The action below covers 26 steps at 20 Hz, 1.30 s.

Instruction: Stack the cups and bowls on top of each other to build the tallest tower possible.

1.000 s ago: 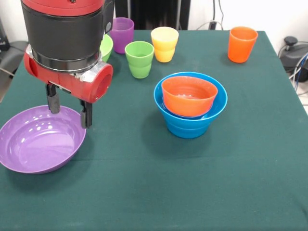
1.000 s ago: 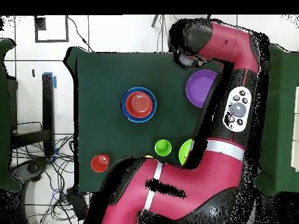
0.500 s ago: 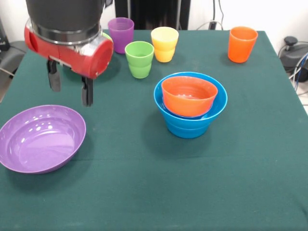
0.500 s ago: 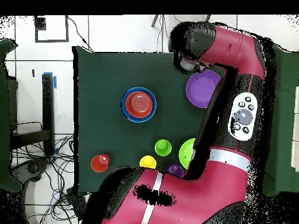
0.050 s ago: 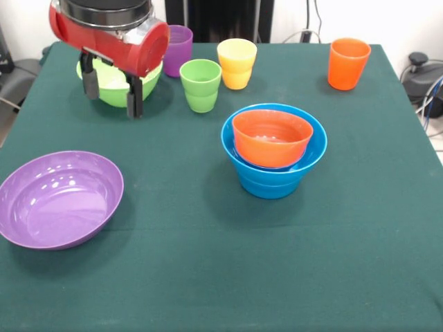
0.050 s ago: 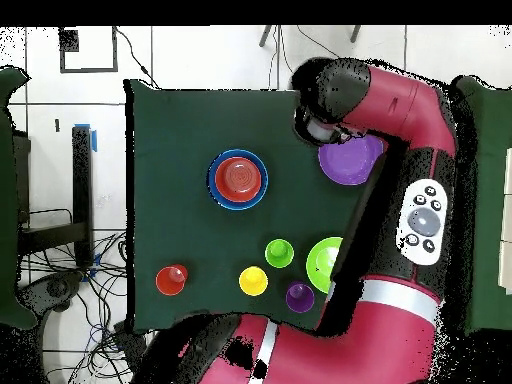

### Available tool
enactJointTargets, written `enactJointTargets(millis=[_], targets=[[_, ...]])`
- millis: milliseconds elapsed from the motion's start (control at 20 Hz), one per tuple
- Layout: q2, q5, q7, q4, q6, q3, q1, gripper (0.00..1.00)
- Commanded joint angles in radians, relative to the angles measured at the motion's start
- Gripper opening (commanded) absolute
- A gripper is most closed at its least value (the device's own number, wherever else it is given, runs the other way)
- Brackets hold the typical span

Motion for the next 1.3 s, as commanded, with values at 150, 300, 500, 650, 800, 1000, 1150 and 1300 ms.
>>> enactJointTargets(millis=[150,300,500,650,800,1000,1150,1300], targets=[[-0.074,-0.023,0.07,0.3,-0.095,0.039,0.053,1.0],[-0.093,-0.008,0.109,0.363,-0.116,0.025,0.058,1.0],[-0.101,-0.003,0.147,0.418,-0.142,0.0,0.066,1.0],[-0.117,0.003,0.172,0.479,-0.189,-0.018,0.074,1.0],[-0.127,0.014,0.19,0.529,-0.238,-0.027,0.078,1.0],[-0.14,0.02,0.208,0.582,-0.286,-0.047,0.087,1.0],[-0.138,0.016,0.206,0.6,-0.305,-0.064,0.09,1.0],[-0.13,0.016,0.2,0.613,-0.329,-0.072,0.085,1.0]])
